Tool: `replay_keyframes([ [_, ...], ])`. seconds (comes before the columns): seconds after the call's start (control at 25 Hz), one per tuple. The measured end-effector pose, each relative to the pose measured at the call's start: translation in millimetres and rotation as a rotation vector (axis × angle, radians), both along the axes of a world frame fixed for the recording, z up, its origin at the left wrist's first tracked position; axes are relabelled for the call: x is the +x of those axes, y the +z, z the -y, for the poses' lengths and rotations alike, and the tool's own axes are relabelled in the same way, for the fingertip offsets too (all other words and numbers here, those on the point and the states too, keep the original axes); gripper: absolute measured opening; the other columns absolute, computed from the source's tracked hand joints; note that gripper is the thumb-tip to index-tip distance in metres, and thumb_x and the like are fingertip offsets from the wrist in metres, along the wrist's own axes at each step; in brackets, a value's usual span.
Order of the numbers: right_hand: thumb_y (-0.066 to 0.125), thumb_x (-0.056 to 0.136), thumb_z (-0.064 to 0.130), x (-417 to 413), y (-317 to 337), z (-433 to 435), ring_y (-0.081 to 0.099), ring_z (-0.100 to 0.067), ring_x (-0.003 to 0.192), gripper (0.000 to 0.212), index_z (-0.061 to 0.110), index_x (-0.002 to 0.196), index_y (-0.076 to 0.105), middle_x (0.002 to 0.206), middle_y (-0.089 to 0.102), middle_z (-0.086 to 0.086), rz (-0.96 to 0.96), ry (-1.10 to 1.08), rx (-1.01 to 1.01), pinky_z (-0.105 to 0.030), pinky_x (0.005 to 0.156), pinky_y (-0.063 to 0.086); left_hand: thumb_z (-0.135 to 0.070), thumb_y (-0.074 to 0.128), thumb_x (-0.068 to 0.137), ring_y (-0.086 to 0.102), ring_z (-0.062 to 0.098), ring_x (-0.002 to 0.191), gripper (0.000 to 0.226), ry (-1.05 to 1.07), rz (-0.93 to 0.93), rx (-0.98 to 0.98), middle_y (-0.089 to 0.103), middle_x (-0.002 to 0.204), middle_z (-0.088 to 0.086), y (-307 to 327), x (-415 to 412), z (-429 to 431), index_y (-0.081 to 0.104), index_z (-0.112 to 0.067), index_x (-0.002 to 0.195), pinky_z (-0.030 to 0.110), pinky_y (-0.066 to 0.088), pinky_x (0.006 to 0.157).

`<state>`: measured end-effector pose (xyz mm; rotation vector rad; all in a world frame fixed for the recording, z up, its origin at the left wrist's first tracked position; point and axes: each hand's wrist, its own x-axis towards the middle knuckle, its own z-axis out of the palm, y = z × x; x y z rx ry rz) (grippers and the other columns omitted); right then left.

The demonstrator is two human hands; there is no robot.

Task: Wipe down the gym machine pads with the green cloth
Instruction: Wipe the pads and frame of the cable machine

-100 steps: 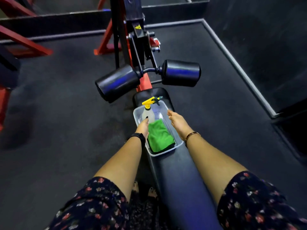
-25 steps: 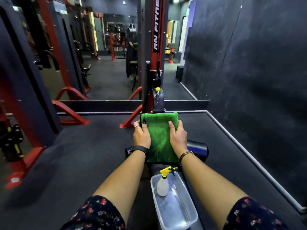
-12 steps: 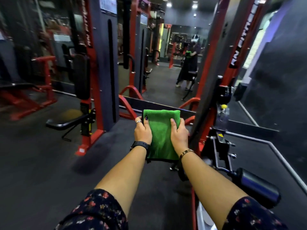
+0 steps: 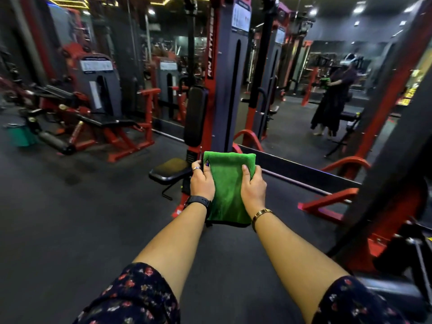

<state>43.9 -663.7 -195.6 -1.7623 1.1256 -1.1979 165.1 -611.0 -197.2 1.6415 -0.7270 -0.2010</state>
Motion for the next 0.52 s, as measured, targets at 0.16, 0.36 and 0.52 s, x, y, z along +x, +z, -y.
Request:
replay_keyframes([
  [0.16,0.038,0.097,0.045,66,-5,10,0.061,-0.024,0.082,0.031,0.018,0.107,0.05,0.081,0.06,0.003,-0.007,0.044,-0.005,-0.037,0.074,0.05,-0.035,0.033,0.099,0.059,0.033,0.085,0.027,0.034,-0.025,-0.006,0.063,0.095,0.012,-6,62,2,0.042,-0.013,0.113,0.038,0.045,0.069],
  [0.36,0.037,0.098,0.044,142,-19,45,0.057,-0.02,0.076,0.03,0.018,0.106,0.049,0.077,0.056,0.007,-0.013,0.077,0.03,-0.032,0.068,0.044,-0.033,0.034,0.099,0.055,0.029,0.08,0.027,0.091,-0.002,0.011,0.056,0.087,0.006,-15,132,31,0.043,-0.012,0.114,0.036,0.043,0.068],
  [0.52,0.036,0.097,0.047,218,-20,95,0.06,-0.026,0.079,0.035,0.017,0.109,0.049,0.082,0.062,-0.002,-0.043,0.111,0.013,-0.038,0.069,0.05,-0.032,0.033,0.099,0.053,0.025,0.071,0.024,0.163,-0.006,0.034,0.057,0.08,0.002,-18,203,77,0.043,-0.014,0.113,0.031,0.037,0.063],
])
